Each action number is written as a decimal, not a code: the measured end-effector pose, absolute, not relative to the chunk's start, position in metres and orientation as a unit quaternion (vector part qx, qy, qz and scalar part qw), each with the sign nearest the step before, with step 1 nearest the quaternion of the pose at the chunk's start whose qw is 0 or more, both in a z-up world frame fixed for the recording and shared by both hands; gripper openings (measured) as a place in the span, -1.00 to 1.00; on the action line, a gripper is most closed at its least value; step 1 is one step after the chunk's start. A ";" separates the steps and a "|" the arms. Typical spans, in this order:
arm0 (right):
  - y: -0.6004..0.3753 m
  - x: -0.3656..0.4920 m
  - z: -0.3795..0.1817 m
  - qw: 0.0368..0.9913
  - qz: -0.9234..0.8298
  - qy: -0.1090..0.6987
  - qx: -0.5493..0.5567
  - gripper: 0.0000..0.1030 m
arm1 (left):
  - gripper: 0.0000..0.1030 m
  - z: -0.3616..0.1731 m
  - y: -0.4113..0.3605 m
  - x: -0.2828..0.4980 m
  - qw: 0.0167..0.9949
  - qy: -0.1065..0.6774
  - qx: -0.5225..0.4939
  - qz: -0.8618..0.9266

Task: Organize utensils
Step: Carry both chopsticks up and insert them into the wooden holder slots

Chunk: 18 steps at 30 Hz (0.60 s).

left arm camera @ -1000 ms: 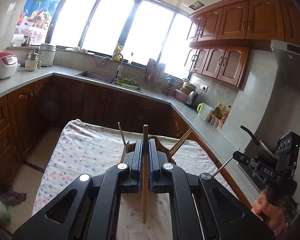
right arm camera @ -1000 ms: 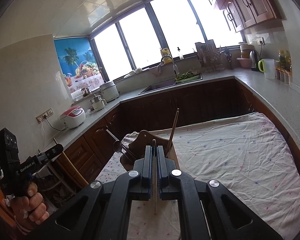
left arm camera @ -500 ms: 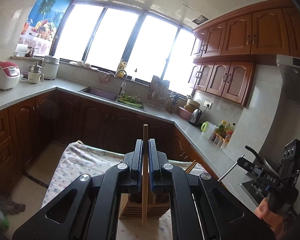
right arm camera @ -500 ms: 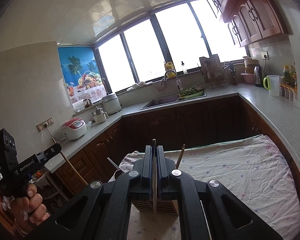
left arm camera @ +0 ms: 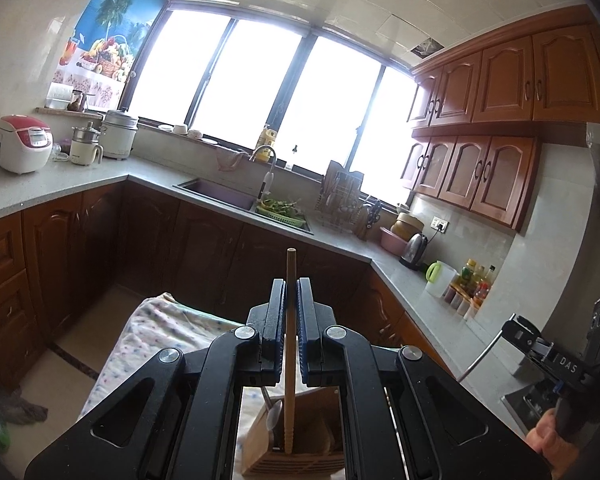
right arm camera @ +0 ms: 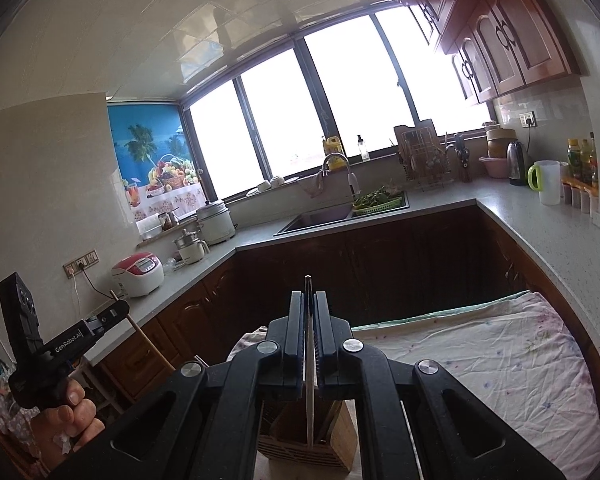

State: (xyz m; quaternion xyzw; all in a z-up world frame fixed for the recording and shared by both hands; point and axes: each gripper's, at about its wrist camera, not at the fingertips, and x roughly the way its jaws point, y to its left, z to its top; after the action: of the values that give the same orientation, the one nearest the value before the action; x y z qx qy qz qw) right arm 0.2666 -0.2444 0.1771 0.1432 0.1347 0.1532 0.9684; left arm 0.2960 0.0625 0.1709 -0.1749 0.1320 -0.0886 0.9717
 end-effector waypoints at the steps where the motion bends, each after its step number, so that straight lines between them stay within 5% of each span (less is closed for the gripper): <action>1: -0.245 0.270 0.176 0.969 0.152 0.135 0.144 -0.92 | -0.92 0.168 0.063 0.300 0.971 0.133 -0.178 -0.087; 18: -0.230 0.302 0.106 0.955 0.148 0.200 0.162 -0.92 | -0.92 0.106 0.042 0.317 0.967 0.180 -0.163 -0.083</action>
State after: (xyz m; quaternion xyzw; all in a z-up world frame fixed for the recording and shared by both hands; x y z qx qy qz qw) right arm 0.3023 -0.2304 0.1059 0.1620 0.2005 0.1484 0.9548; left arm 0.3175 0.0425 0.1060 -0.1631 0.1798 -0.0827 0.9666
